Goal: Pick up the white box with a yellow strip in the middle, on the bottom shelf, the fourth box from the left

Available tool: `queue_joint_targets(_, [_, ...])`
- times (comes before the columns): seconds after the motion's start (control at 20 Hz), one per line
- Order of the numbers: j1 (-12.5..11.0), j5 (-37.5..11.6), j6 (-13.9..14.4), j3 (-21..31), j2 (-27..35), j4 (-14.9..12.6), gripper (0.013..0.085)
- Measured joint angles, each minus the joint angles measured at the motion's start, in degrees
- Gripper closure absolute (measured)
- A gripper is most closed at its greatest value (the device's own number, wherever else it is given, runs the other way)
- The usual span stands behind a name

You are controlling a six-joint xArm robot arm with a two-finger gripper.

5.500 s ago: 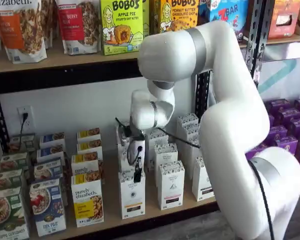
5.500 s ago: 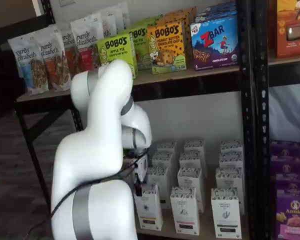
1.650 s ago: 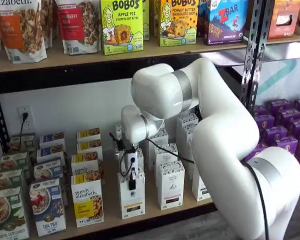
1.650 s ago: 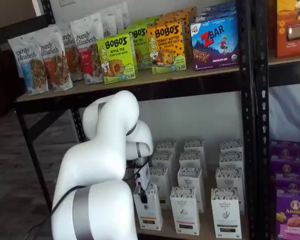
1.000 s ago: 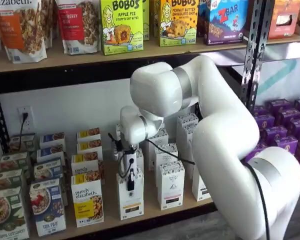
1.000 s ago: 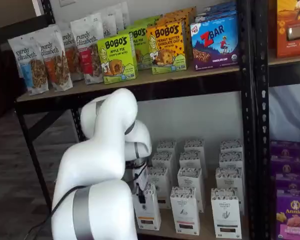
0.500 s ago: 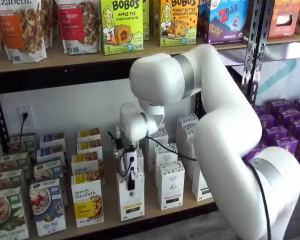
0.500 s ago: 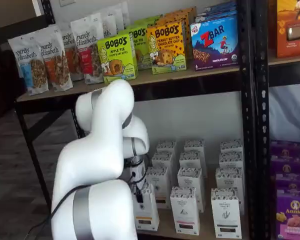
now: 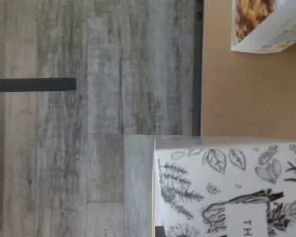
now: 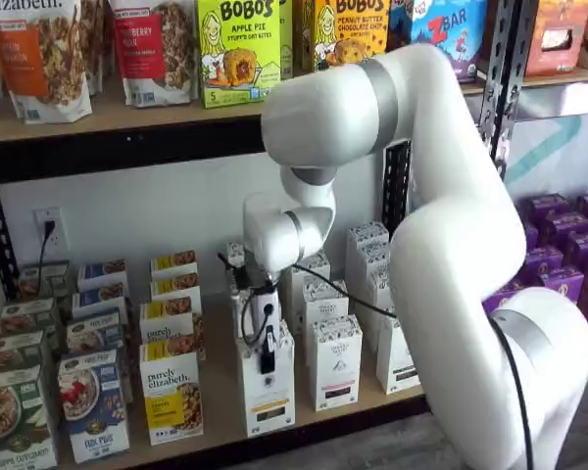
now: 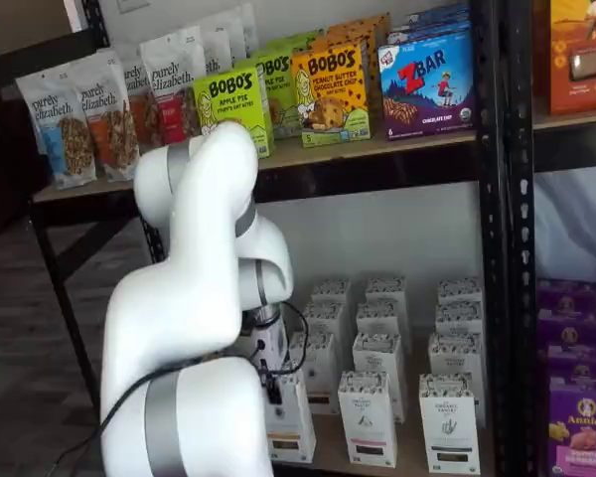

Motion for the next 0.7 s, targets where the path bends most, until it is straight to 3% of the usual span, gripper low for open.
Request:
queue_joint_targets(0.4, [0.8, -0.9, 0.9, 8.2, -6.5, -0.1, 0.0530])
queue_joint_targets(0.7, [1.2, -2.5, 0.0, 13.9, -11.1, 1.3, 0.0530])
